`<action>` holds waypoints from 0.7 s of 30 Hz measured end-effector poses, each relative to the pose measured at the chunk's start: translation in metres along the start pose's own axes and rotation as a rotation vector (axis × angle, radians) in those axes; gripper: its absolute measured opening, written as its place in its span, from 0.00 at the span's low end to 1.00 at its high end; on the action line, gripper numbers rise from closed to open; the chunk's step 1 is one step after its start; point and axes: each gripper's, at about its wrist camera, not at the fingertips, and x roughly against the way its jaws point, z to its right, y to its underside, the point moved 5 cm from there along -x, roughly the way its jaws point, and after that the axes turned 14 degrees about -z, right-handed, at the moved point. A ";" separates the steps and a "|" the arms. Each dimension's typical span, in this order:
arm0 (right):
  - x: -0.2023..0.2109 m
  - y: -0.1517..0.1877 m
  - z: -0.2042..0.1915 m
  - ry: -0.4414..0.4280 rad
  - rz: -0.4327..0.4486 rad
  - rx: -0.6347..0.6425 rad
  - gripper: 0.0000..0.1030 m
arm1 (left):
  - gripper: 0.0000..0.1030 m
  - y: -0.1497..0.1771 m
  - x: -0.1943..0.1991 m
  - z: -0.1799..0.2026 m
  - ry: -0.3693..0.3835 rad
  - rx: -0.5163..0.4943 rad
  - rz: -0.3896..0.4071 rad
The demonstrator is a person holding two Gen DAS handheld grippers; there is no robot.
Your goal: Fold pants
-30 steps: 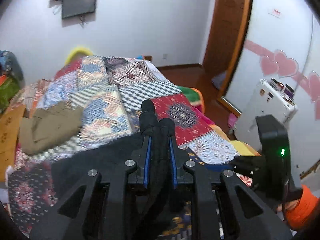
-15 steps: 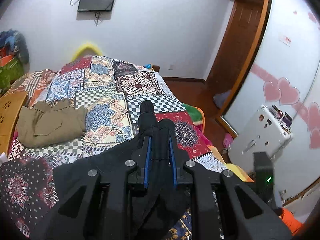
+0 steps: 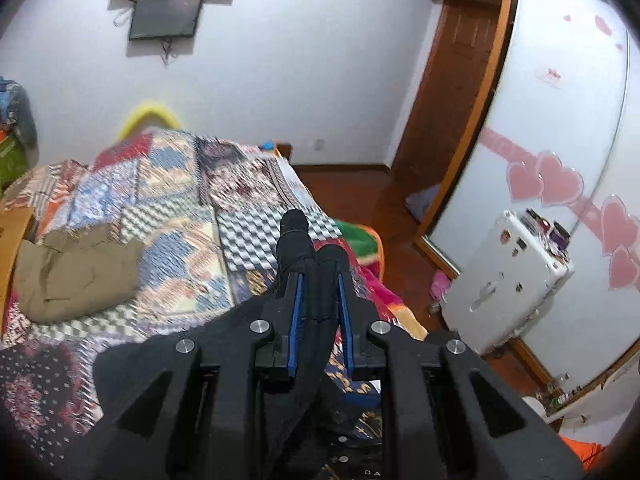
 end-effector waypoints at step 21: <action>0.095 0.049 0.060 0.030 0.159 -0.182 0.58 | 0.62 0.086 -0.054 0.027 0.036 -0.048 -0.317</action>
